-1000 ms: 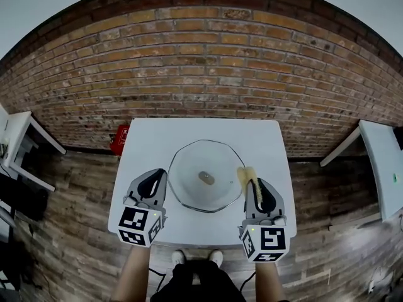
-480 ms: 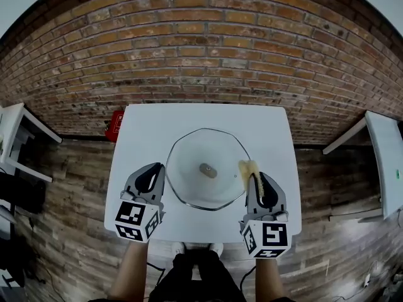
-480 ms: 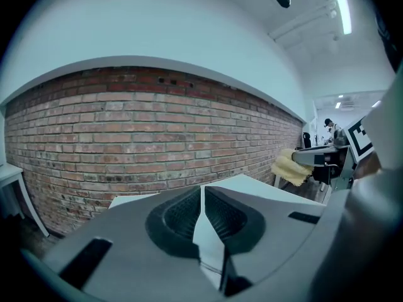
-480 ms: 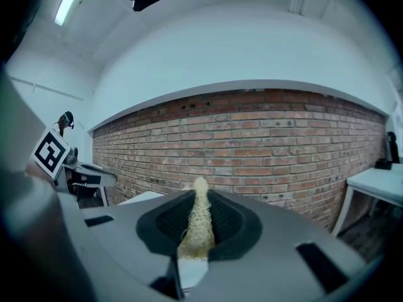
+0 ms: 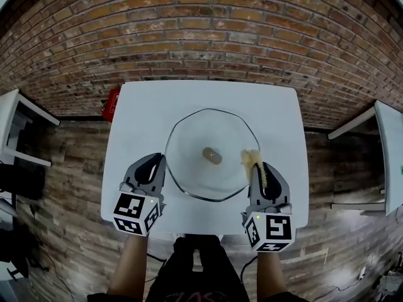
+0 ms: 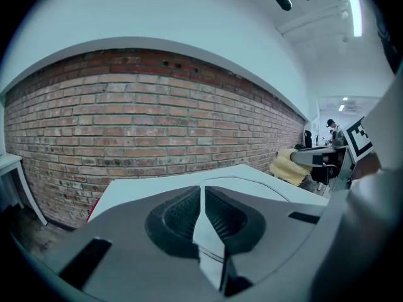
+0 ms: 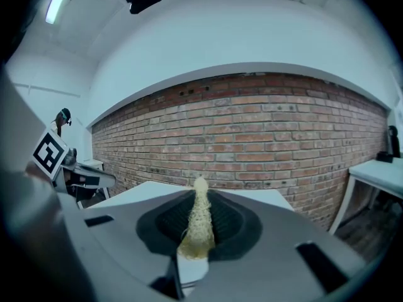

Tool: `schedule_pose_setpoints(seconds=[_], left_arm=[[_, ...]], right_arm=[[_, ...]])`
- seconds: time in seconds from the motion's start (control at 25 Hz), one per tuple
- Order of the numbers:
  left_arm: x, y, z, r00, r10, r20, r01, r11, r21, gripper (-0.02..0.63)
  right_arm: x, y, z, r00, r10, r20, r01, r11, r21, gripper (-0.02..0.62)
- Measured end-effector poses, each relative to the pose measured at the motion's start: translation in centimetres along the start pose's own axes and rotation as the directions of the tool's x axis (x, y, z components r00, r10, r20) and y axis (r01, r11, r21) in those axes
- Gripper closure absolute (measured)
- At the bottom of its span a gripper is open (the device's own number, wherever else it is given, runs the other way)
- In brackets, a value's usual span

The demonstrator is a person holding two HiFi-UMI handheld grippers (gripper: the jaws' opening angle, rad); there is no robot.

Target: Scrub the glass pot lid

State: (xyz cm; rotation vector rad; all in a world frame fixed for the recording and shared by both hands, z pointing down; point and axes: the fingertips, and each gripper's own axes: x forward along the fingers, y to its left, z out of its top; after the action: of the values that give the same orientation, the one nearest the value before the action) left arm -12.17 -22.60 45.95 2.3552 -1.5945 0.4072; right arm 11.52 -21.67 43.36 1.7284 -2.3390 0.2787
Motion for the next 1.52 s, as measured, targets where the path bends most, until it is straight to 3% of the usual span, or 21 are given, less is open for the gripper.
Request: schedule_pose_setpoints(seconds=[0.56,1.08,1.12,1.2,1.52], left_arm=[[-0.3,0.9,-4.4,0.998,0.013,-0.064,-0.014,1.000,-0.024,0.595],[0.7,1.8,-6.2,0.995,0.007,-0.104,-0.020,0.992,-0.128,0.592],[0.9,1.9,-6.4,0.994,-0.001,-0.110,-0.014,0.991,-0.134,0.578],[1.5,1.9,-6.6,0.993,-0.021,-0.120,0.002,0.988,-0.152,0.457],[2.5,2.9,-7.6,0.992,-0.019,-0.128,-0.014,0.968,-0.249,0.457]], right_arm=[[1.1,1.2,-3.5,0.999,0.024,-0.044,-0.023,1.000,0.015,0.537],[0.6,1.3,-3.8,0.998,0.033,-0.056,-0.033,0.999,0.004,0.537],[0.5,1.2,-3.8,0.998,0.032,-0.056,-0.032,0.999,0.002,0.537],[0.6,1.1,-3.9,0.998,0.032,-0.059,-0.032,0.999,-0.001,0.537],[1.0,1.5,-4.0,0.996,0.046,-0.072,-0.047,0.999,-0.019,0.537]])
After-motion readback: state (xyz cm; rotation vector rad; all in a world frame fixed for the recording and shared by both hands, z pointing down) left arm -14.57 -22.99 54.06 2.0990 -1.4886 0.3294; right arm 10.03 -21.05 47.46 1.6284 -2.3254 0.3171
